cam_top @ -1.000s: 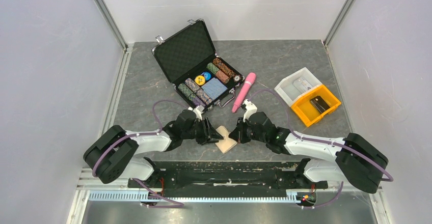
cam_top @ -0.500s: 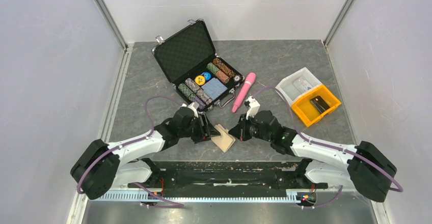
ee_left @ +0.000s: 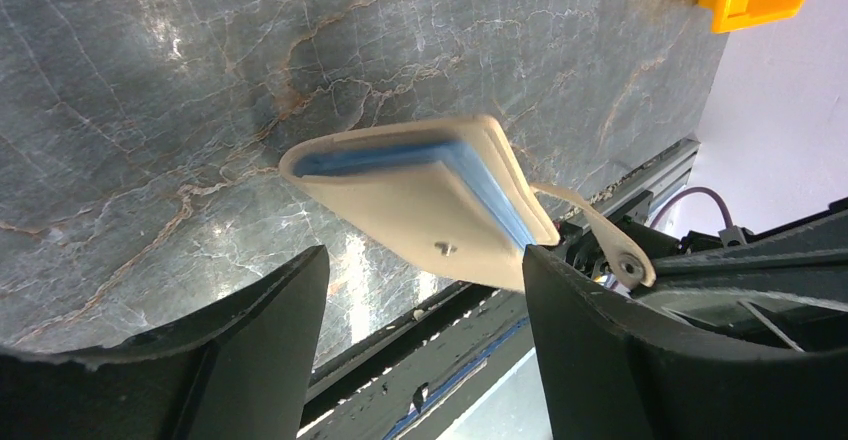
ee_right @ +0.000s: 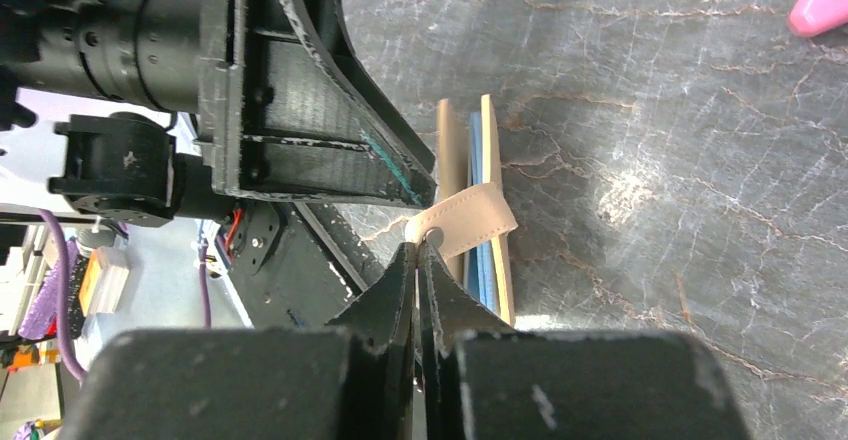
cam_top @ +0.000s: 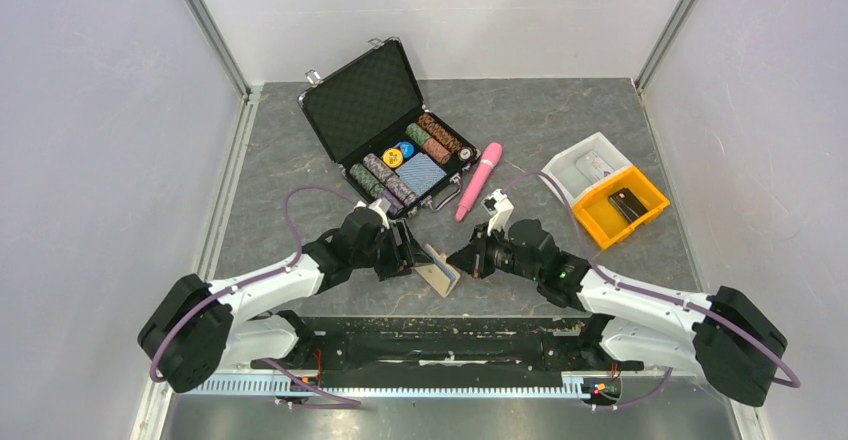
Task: Take the credit cards out of the card holder
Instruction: Open the card holder at the center of the board.
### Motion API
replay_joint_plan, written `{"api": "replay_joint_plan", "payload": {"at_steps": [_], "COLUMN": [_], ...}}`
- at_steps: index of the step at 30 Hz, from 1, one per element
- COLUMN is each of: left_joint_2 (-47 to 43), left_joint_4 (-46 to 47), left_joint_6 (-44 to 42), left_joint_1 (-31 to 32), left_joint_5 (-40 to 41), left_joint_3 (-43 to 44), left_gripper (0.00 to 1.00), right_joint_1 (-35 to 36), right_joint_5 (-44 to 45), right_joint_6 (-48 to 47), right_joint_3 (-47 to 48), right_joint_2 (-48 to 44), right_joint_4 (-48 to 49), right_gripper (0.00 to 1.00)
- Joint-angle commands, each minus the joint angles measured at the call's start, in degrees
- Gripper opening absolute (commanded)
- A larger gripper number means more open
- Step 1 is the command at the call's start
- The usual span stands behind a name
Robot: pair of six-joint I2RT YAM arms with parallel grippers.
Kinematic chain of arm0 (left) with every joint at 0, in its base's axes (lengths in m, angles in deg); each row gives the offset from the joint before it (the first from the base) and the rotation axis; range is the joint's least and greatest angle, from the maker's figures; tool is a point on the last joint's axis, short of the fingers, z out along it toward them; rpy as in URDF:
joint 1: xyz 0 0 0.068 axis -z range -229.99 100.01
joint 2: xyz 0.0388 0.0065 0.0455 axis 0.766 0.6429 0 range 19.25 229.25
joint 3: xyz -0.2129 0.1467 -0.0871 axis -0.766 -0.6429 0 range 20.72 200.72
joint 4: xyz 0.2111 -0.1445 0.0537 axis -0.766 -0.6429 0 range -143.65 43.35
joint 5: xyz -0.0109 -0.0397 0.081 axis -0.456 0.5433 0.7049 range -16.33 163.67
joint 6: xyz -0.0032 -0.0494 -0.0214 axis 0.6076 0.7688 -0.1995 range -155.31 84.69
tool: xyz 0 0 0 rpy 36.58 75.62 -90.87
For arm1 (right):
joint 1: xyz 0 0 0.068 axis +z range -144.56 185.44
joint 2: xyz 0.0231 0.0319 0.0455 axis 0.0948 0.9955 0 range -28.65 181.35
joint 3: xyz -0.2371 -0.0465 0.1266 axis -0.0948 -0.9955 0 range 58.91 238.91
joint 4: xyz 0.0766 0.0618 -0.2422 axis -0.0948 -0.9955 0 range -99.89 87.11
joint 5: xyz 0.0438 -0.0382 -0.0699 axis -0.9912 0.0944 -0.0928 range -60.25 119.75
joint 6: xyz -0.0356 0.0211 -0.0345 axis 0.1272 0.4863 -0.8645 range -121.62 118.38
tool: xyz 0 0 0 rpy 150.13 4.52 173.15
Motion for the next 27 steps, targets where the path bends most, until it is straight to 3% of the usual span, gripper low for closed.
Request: {"api": "replay_joint_plan", "payload": {"at_steps": [1,9,16,24,26,27], "left_joint_2": [-1.1,-0.2,-0.1,0.2,0.4,0.5], "left_joint_4": [0.4,1.3,2.5,-2.1,-3.7,-4.4], "left_joint_6": [-2.0,-1.6,-1.8,-6.3,-8.0,-8.8], "left_joint_1": [0.3,0.3,0.3,0.3,0.3,0.3], "left_joint_5": [0.5,-0.4,-0.3,1.8,2.8,3.2], "left_joint_3": [1.5,0.7,-0.5,0.3,0.9,1.2], "left_gripper": [0.78,0.73,0.52,0.17,0.15,0.15], "right_joint_1": [-0.1,0.0,-0.1,-0.9,-1.5,-1.9], "right_joint_5": [-0.4,0.1,4.4,8.9,10.6,11.1], "right_joint_6": [0.6,0.5,-0.1,-2.2,-2.7,-3.1], "right_joint_3": [0.5,0.2,-0.1,-1.2,-1.2,-0.8], "right_joint_2": [-2.4,-2.5,-4.1,-4.6,-4.8,-4.9], "right_joint_4": [2.7,2.5,-1.2,-8.1,-9.8,-11.0], "right_gripper": [0.0,0.0,0.0,0.0,0.0,0.06]}}
